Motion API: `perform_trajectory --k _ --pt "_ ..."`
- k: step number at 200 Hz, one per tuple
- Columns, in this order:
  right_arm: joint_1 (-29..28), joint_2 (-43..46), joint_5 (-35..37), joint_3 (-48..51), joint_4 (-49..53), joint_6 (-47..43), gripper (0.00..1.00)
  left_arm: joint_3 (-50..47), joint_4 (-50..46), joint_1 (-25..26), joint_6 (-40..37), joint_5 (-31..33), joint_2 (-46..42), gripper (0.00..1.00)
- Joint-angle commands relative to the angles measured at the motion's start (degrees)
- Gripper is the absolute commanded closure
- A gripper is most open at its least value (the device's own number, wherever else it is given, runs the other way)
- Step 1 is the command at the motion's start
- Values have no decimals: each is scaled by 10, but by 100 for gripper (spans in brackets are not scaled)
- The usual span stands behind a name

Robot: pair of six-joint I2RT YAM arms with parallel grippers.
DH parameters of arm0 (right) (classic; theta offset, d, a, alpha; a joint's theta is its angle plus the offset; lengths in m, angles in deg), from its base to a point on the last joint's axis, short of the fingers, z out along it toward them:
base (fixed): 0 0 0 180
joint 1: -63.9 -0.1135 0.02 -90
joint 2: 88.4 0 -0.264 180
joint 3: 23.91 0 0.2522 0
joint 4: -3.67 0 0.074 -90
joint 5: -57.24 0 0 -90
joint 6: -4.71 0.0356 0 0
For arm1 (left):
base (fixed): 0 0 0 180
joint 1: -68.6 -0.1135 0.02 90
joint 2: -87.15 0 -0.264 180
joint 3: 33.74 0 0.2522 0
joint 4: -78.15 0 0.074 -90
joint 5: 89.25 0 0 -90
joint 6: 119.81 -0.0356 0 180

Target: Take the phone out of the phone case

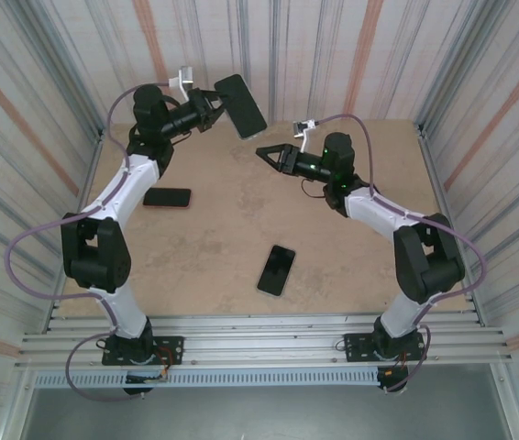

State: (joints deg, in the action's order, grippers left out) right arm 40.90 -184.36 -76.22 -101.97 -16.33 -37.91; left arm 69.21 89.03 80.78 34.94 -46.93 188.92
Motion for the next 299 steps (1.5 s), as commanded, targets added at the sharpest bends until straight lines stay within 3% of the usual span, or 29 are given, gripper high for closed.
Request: perform_trajectory --k 1,27,51,76,134,299 --pt "20 43 -60 -19 93 -136 47 17 51 -6 -100 -63 -39 100" --pt "24 59 -102 -70 225 -293 46 -7 74 -9 -186 -115 -53 100" --pt "17 60 -100 -141 413 -474 46 -36 63 -8 -282 -139 -80 100" --pt "17 49 -103 -183 502 -564 46 -35 38 -8 -340 -183 -92 100" --pt "-3 25 -133 -230 543 -630 54 -12 -39 5 -423 -239 -100 100" --pt "-30 11 -155 -253 580 -678 85 -15 9 19 -352 -249 -103 100"
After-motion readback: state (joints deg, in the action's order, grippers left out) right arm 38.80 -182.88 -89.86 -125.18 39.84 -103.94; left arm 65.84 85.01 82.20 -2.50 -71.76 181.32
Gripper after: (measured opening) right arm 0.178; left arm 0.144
